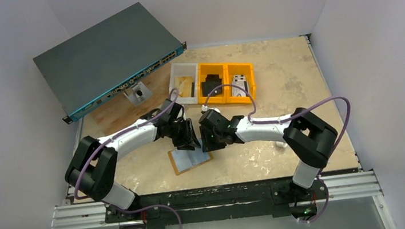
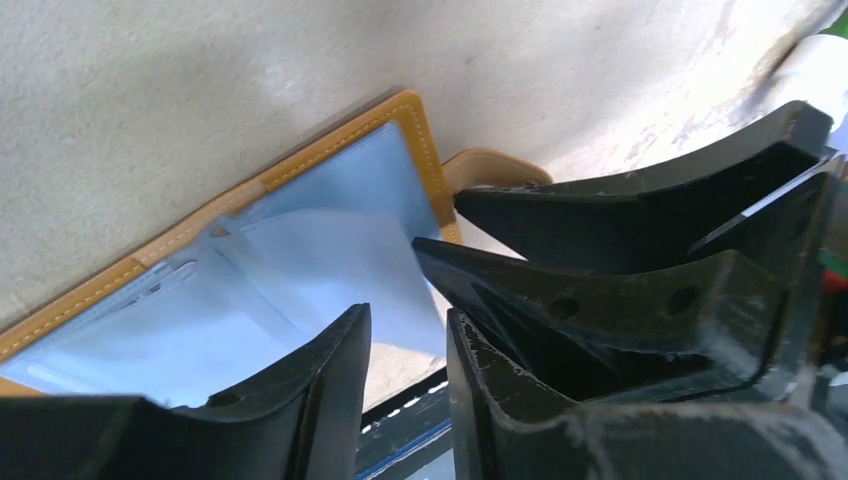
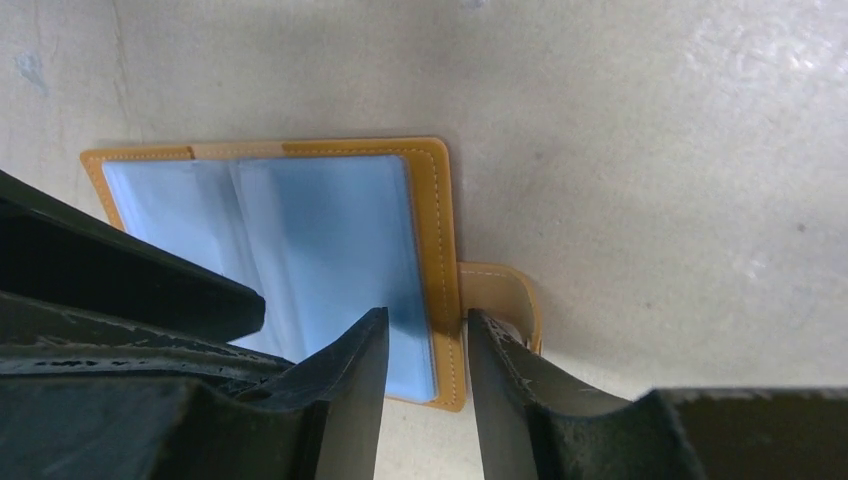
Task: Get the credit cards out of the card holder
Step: Remove the credit card from the card holder.
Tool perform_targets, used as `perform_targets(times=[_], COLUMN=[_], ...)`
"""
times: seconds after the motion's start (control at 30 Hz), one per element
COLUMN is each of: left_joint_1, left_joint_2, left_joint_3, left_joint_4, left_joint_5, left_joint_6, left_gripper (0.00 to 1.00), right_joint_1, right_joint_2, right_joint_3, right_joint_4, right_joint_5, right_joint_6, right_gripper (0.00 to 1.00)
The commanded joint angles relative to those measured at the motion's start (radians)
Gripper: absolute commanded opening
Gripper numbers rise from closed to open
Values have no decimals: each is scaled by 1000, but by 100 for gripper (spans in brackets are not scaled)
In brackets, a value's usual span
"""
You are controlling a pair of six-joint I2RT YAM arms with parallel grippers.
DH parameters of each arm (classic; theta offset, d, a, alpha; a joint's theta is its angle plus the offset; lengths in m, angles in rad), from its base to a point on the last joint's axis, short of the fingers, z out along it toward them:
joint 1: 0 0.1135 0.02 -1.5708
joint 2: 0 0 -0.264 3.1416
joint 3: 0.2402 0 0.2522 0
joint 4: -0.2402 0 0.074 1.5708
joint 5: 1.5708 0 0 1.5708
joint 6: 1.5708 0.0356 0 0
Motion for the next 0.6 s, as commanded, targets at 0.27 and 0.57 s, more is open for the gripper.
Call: perform_targets(times=[0.27,0.57], left_joint_1=[-14,176], left_joint_2=[-56,-261], left_joint_3=[96,-5], left_joint_4=[-86,-219], left_joint_5=[-76,-179], left_joint_6=[13,15], left_gripper=[45,53], right_joint_1=[-7,115], right_joint_2=[-251,-102], right_joint_3=[37,143], right_joint_4=[-175,-111], right_joint_5=[192,132], right_joint_6=[19,-35], right_gripper=[43,49])
